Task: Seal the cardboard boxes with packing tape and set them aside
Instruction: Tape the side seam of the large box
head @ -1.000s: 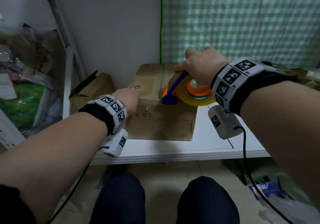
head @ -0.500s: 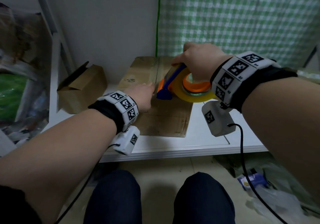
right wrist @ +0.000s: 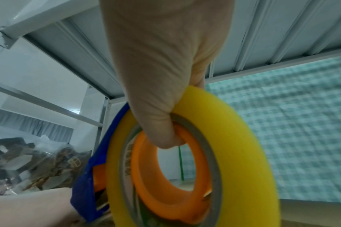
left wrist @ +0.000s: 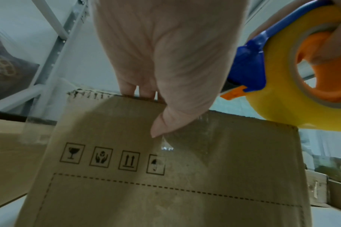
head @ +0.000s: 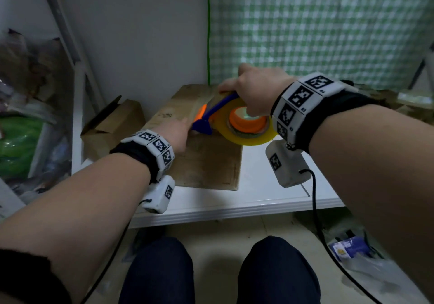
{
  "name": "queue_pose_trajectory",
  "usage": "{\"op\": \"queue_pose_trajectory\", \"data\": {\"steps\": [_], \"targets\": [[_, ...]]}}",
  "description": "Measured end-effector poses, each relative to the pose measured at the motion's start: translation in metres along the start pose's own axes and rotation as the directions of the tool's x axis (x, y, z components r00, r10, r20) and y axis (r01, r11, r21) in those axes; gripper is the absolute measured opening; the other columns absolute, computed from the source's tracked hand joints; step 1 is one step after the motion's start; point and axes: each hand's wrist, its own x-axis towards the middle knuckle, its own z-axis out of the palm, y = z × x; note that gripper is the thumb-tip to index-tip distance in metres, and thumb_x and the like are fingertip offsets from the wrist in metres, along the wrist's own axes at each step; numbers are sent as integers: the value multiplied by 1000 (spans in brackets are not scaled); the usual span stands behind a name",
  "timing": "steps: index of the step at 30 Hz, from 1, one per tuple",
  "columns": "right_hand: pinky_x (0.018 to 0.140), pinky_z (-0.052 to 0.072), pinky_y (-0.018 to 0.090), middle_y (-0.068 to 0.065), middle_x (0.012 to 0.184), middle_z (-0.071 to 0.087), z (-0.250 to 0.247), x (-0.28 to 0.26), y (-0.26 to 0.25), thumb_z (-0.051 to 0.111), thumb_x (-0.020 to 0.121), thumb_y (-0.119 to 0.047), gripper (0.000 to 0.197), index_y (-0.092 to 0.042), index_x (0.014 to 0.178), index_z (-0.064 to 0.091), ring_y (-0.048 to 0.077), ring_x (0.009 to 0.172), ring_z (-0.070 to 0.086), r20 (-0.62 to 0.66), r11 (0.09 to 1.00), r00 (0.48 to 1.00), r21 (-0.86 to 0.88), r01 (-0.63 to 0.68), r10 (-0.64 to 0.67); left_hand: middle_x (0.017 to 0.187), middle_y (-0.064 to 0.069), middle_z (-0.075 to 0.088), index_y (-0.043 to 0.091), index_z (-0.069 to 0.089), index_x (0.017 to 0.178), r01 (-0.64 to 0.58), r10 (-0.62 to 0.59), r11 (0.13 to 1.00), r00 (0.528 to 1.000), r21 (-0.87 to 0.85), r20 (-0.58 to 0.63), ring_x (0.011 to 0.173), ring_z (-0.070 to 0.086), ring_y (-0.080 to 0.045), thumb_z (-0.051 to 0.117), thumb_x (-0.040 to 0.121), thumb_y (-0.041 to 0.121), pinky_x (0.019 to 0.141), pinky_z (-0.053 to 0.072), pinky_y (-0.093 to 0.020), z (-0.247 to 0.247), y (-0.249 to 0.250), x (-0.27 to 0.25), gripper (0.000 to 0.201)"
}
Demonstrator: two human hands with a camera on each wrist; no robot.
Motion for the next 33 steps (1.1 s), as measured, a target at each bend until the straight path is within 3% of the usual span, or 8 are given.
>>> {"op": "queue_pose_trajectory", "data": {"steps": [6,12,16,20,23,27,33], "targets": [[52,44,32,5,109,40,11,-11,23,62,84,-18,71,-46,140,29,25,77,52,12,999,1000,27,26,-26,115,-13,58,12,38,134,0,-1,999,1000,45,2,104,56,-29,60,84,12,83,47,-36,-1,2,-1,54],[59,45,33,0,103,37,51,-36,58,67,82,-38,74,-53,140,24,23,79,50,116,996,990,32,-85,80,132,-10,50,14,31,143,13,-14,999,1000,45,21,109,54,-28,57,83,5,84,46,-33,-1,4,-1,66],[68,38,35,4,115,42,63,-44,60,60,89,-41,63,-52,140,24,24,81,47,45,995,996,48,-85,83,128,-12,52,9,31,139,48,-54,995,996,83,68,104,57,-28,55,83,6,85,51,-38,-8,13,-1,61],[79,41,41,6,111,40,65,-44,59,57,92,-34,58,-50,139,27,26,84,47,-6,995,998,77,-66,67,142,-13,40,7,20,146,39,-48,994,995,106,82,120,50,-30,59,85,16,96,46,-41,-14,38,3,73],[73,38,39,6,112,40,71,-46,60,56,93,-32,58,-51,139,26,21,72,40,-25,990,996,109,-87,90,156,-11,17,9,7,151,-67,63,996,995,61,77,141,25,-26,63,84,19,112,29,-43,-13,67,10,87],[66,35,34,6,114,40,85,-56,67,56,90,-21,67,-50,141,25,21,71,42,-11,970,991,209,-126,131,158,-10,11,9,-2,151,-155,156,987,987,-31,39,144,19,-24,69,80,23,113,25,-34,-14,85,16,101],[63,41,33,1,102,34,114,-66,63,62,81,-17,78,-49,142,24,18,70,44,-31,902,983,403,-154,182,159,-8,5,17,-2,152,-161,167,983,983,-90,71,146,7,-25,74,76,25,115,21,-35,-8,80,18,107]]}}
